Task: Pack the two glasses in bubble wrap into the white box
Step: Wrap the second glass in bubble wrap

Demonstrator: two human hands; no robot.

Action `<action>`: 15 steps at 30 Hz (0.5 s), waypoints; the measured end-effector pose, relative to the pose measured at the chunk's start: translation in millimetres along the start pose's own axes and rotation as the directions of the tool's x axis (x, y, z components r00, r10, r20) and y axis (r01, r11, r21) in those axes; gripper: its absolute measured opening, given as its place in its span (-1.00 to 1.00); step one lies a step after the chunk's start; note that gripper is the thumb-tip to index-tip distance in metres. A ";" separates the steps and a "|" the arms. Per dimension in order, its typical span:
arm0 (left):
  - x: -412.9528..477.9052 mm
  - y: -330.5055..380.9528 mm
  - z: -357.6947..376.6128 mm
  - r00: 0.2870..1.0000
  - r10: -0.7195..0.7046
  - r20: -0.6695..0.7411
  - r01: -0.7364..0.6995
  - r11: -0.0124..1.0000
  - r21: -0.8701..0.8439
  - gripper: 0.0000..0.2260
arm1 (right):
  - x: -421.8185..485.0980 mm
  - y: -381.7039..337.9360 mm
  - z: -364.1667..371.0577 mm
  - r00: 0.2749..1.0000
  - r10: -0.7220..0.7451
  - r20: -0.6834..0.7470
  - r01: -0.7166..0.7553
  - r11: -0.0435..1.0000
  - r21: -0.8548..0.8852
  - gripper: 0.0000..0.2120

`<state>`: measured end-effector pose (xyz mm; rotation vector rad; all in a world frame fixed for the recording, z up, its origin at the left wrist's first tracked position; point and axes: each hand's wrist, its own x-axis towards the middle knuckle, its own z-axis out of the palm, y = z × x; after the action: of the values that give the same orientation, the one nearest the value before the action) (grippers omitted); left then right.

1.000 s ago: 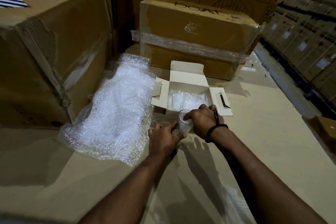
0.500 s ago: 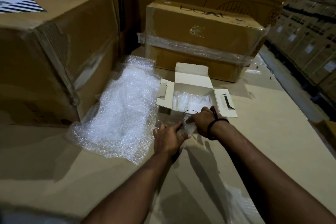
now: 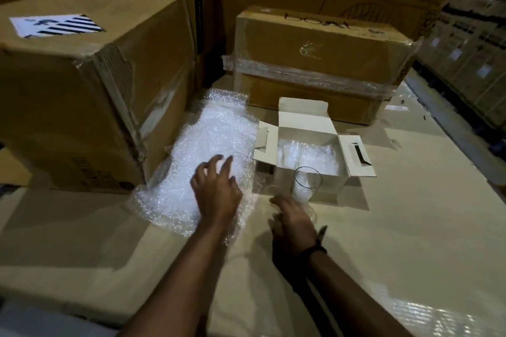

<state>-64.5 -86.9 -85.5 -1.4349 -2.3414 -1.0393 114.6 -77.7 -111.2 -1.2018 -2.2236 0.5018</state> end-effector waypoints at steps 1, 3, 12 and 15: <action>11.2 -10.0 -4.0 0.990 -0.071 0.120 0.057 0.992 0.115 -0.56 | 5.2 -3.2 11.2 0.996 0.068 0.055 -0.069 0.997 0.022 -0.60; 29.1 -26.6 -7.5 0.938 -0.173 0.299 0.098 0.964 0.248 -0.66 | 12.3 -9.9 30.5 0.981 0.152 0.124 -0.149 0.988 -0.028 -0.52; 7.8 -27.6 -24.3 0.999 0.015 0.040 -0.009 0.989 -0.146 -0.82 | 16.2 -9.6 47.5 0.994 0.103 0.045 -0.086 0.952 -0.294 -0.63; -32.6 -32.8 -27.2 0.973 0.206 0.101 -0.180 0.959 -0.220 -0.80 | 17.3 -7.5 44.6 0.997 0.064 -0.043 -0.070 0.986 -0.152 -0.73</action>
<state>-80.5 -136.7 -97.2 -1.8124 -2.1669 -1.2024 74.1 -69.7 -136.5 -1.3567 -2.2290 0.3352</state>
